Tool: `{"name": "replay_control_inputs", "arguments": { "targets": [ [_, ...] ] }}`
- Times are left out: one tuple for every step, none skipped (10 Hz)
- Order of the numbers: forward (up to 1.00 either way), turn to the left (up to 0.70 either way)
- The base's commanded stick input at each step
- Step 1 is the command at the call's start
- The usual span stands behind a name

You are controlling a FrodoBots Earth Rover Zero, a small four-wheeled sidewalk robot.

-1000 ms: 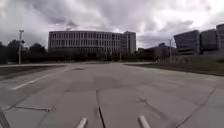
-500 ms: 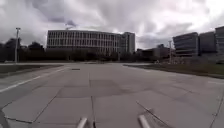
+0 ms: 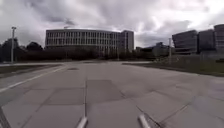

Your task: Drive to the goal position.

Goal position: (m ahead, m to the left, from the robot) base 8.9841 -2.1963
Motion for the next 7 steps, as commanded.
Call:
{"name": "replay_control_inputs", "arguments": {
  "targets": [
    [0.70,0.01],
    [0.70,0.01],
    [0.70,0.01],
    [0.70,0.01],
    [0.70,0.01],
    [0.70,0.01],
    [0.70,0.01]
  ]
}}
